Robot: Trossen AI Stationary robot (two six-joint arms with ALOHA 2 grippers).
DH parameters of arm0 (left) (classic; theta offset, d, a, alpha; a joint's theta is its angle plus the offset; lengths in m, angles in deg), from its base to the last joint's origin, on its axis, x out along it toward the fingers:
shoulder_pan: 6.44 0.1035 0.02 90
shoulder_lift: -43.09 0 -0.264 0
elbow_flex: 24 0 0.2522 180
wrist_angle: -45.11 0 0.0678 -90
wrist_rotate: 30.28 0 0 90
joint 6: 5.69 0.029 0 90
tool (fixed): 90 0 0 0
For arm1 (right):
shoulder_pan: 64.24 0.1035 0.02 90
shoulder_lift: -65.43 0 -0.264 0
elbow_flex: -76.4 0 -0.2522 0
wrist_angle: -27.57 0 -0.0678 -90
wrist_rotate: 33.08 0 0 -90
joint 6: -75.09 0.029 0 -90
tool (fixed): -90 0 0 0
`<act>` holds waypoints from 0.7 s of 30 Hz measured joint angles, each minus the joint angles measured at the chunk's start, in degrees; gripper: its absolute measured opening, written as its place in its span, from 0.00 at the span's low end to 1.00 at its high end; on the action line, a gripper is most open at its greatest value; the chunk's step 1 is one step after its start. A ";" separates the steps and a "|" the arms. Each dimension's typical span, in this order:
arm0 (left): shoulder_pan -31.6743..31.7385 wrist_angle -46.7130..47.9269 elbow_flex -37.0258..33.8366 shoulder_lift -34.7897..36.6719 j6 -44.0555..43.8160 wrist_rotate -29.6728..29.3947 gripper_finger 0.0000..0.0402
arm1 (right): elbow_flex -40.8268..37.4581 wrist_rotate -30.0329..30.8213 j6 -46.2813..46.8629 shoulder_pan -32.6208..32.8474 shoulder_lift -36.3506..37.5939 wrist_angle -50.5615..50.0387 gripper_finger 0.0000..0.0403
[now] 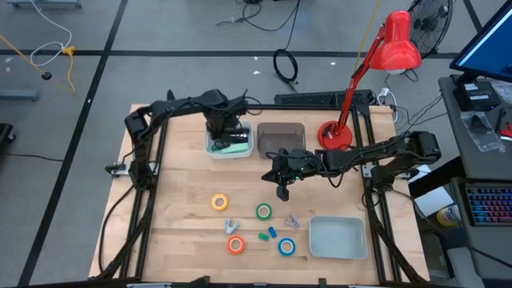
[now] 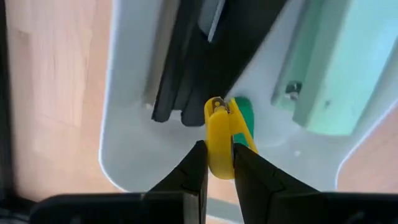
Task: Pick and place Stapler, Stapler remover, tape
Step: Put the small yellow stapler into the white bin
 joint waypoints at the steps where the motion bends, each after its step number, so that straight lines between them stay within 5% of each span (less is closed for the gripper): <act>1: -0.45 0.04 0.00 0.00 0.75 -0.28 0.14 | 0.00 0.00 0.00 0.00 0.00 0.00 0.00; 21: -3.01 -2.81 -7.19 -0.09 -1.66 1.91 0.14 | -0.02 -0.04 -0.24 0.00 0.00 0.04 0.00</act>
